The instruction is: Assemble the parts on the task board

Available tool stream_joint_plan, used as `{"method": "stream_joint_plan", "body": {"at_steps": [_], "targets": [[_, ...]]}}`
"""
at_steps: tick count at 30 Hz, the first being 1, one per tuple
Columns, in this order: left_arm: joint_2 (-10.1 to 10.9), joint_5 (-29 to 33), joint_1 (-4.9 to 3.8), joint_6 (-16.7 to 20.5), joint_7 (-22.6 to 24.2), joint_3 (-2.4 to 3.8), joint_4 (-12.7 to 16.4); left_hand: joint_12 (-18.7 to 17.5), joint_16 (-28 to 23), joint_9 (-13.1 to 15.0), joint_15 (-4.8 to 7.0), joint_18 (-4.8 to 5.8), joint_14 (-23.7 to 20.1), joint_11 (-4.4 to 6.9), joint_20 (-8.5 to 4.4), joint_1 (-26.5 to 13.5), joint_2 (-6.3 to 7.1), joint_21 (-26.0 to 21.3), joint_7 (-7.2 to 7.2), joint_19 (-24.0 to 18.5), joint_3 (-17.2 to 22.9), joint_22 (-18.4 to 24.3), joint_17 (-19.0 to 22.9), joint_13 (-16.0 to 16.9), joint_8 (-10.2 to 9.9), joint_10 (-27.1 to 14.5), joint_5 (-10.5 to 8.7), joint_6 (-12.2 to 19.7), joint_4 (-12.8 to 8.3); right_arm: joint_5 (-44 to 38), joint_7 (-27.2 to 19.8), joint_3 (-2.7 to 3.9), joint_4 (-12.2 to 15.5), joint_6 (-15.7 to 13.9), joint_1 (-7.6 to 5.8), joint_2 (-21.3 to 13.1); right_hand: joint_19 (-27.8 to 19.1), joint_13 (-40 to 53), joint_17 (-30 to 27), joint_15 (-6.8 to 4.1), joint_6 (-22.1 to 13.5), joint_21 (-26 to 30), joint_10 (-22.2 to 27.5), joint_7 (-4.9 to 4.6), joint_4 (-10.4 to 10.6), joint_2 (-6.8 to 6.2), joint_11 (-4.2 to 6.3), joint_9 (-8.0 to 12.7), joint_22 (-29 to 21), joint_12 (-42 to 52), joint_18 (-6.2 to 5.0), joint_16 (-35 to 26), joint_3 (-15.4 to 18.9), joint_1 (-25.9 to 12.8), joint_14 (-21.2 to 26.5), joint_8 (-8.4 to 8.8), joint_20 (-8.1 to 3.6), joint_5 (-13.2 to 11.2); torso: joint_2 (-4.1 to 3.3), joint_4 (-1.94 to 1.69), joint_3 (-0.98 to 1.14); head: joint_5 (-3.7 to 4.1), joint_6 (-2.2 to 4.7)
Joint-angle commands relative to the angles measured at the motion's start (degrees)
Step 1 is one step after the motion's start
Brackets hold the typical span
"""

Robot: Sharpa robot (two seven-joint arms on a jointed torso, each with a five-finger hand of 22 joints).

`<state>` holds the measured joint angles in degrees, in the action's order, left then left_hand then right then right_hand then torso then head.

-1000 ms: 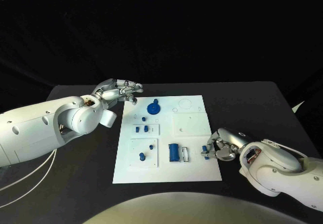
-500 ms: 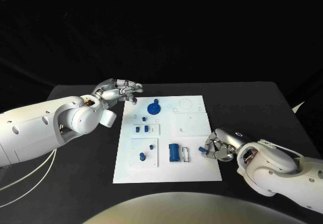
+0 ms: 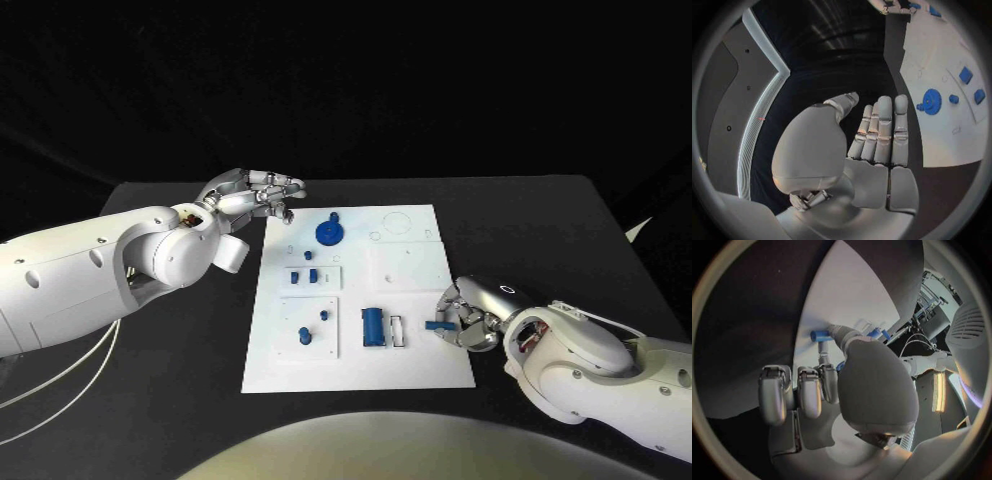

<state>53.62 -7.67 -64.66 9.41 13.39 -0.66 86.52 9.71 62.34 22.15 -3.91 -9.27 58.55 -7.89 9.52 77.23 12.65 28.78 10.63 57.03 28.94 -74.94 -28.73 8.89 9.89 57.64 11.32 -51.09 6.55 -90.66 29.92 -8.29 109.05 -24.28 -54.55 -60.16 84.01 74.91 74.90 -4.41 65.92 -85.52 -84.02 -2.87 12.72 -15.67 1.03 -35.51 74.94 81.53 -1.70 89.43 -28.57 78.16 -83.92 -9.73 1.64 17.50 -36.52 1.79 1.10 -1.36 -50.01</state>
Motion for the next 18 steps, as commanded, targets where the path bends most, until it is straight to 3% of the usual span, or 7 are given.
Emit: {"method": "stream_joint_plan", "body": {"at_steps": [1, 9, 18], "targets": [[-0.07, -0.15, 0.0, -0.81, 0.33, 0.03, 0.14, 0.38, -0.2, -0.1, 0.07, -0.96, -0.3, -0.06, 0.28, -0.16, -0.3, -0.24, 0.17, 0.15, -0.01, -0.74, 0.1, 0.08, 0.27, -0.5, 0.22, 0.42, -0.26, 2.28, 1.61, -0.45, 0.35, 0.55, 0.4, 0.02, 4.15, 10.62, 14.56, -0.45, 0.08, -0.28, -2.77, 0.31, -0.91, 0.6, 0.58, -0.81, 13.82, 0.51, 0.76, 0.38, -1.92, -2.17, -5.96, -0.66, -0.06, 1.75, 0.0, -0.01, 0.02, -0.02, 0.01], [-0.31, -0.16, 0.0, -0.88, 0.32, 0.03, 0.11, 0.38, -0.2, -0.1, 0.07, -0.96, -0.3, -0.06, 0.28, -0.16, -0.3, -0.24, 0.17, 0.15, -0.01, -0.74, 0.1, 0.08, 0.27, -0.5, 0.22, 0.42, -0.26, 10.53, 0.31, -0.4, 2.61, -3.8, -1.61, 1.1, 4.3, 11.39, 14.84, -0.6, -0.22, -0.6, -3.41, 0.53, -2.45, 1.06, 0.74, -2.32, 13.91, 1.84, 0.82, 0.48, -4.73, -6.95, -6.02, -1.72, -0.19, 3.22, -0.03, -0.06, 0.0, 0.21, 0.01], [-0.31, -0.1, 0.0, -0.95, 0.23, 0.03, 0.5, 0.38, -0.2, -0.1, 0.07, -0.96, -0.3, -0.06, 0.28, -0.16, -0.3, -0.24, 0.17, 0.15, -0.01, -0.74, 0.1, 0.08, 0.27, -0.5, 0.22, 0.42, -0.26, 17.22, -0.08, -0.38, 2.26, -3.3, -2.25, 3.33, 4.32, 11.7, 14.92, -0.71, -0.35, -0.67, -3.63, 0.69, -2.68, 0.98, 0.87, -3.54, 13.92, 2.32, 0.84, 0.51, -5.65, -11.52, -6.04, -2.51, -0.32, 2.44, -0.09, -0.02, 0.01, 0.23, 0.01]]}}
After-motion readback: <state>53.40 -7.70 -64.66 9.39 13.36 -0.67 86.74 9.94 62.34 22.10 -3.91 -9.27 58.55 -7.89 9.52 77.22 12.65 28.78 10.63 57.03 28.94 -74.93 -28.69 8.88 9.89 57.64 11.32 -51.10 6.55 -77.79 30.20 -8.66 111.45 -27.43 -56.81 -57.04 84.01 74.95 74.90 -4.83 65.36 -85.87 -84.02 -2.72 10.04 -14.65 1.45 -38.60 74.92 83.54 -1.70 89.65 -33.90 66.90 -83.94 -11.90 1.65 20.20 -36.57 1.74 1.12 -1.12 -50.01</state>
